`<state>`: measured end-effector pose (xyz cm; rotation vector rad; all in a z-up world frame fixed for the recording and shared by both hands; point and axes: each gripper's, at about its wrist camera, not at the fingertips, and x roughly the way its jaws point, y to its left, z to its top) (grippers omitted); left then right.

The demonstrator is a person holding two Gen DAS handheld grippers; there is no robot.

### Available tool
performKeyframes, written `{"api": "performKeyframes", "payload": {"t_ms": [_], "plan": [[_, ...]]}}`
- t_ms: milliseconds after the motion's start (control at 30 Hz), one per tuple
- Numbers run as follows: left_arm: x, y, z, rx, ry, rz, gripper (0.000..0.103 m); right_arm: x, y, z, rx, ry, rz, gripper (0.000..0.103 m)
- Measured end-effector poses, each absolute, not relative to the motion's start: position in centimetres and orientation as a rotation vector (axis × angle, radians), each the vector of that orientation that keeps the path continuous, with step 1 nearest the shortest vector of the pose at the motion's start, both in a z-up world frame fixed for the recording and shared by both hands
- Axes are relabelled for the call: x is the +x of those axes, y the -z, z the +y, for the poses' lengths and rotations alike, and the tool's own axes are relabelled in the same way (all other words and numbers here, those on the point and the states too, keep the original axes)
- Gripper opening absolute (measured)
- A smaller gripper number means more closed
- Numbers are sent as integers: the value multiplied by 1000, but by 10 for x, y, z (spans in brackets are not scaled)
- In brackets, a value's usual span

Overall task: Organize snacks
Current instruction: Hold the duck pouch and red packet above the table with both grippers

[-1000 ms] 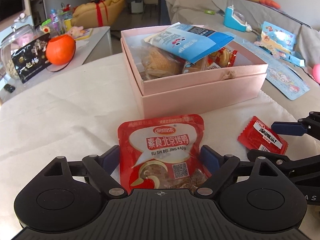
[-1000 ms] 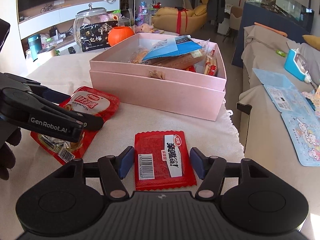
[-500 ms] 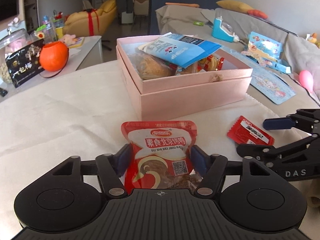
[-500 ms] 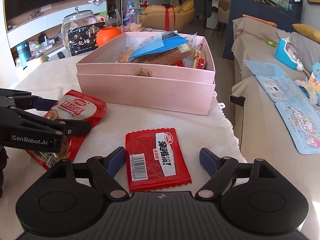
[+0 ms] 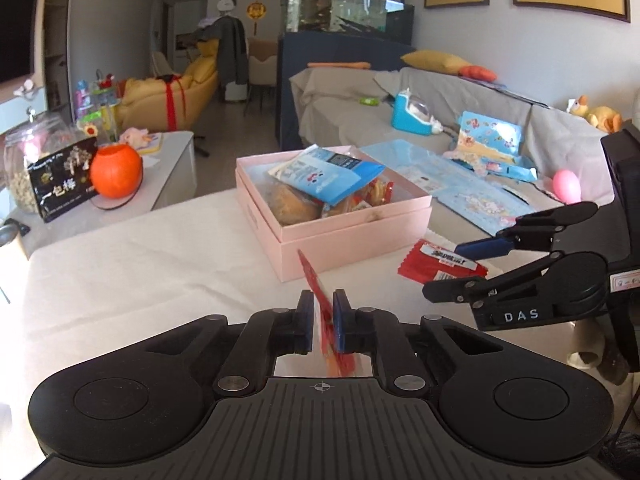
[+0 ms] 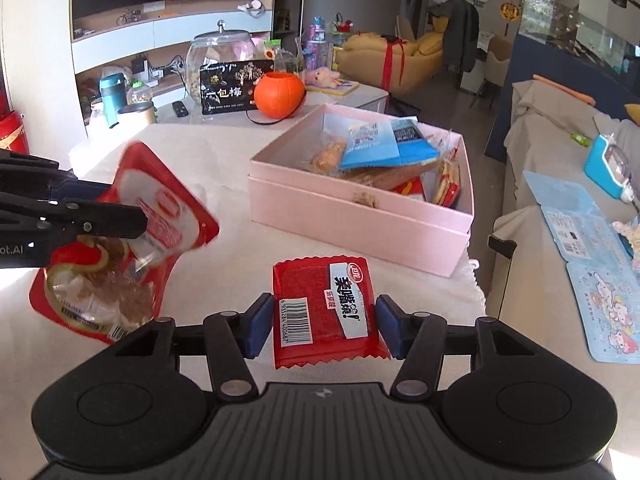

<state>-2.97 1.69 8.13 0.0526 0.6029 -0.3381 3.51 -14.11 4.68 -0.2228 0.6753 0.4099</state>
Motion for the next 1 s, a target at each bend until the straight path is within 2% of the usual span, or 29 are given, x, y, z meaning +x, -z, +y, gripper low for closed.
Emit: {"api": "performKeyframes", "payload": {"t_ms": [100, 200, 300, 367, 500, 567, 667, 833, 900, 1000], "plan": [[-20, -76, 20, 57, 305, 626, 17, 34, -57, -142, -228, -414, 662, 55], [-11, -67, 29, 47, 237, 674, 25, 34, -55, -141, -242, -403, 664, 56], [-15, -63, 30, 70, 205, 675, 25, 41, -44, -143, -233, -399, 696, 57], [-16, -61, 26, 108, 197, 680, 34, 47, -33, -143, -225, -389, 719, 57], [-18, -55, 14, 203, 151, 681, 38, 62, -13, -143, -166, -366, 760, 62], [-19, -57, 17, 192, 130, 664, 38, 68, -4, -142, -155, -345, 769, 67], [-23, -61, 22, 134, 150, 660, 37, 70, 6, -146, -137, -313, 754, 86], [-14, -37, 0, 204, 196, 750, 38, 69, 13, -152, -106, -306, 720, 91], [-11, -27, -10, 269, 172, 750, 44, 69, 13, -153, -103, -307, 717, 91], [-3, -23, -12, 260, 183, 773, 62, 69, 13, -154, -96, -312, 716, 91]]}}
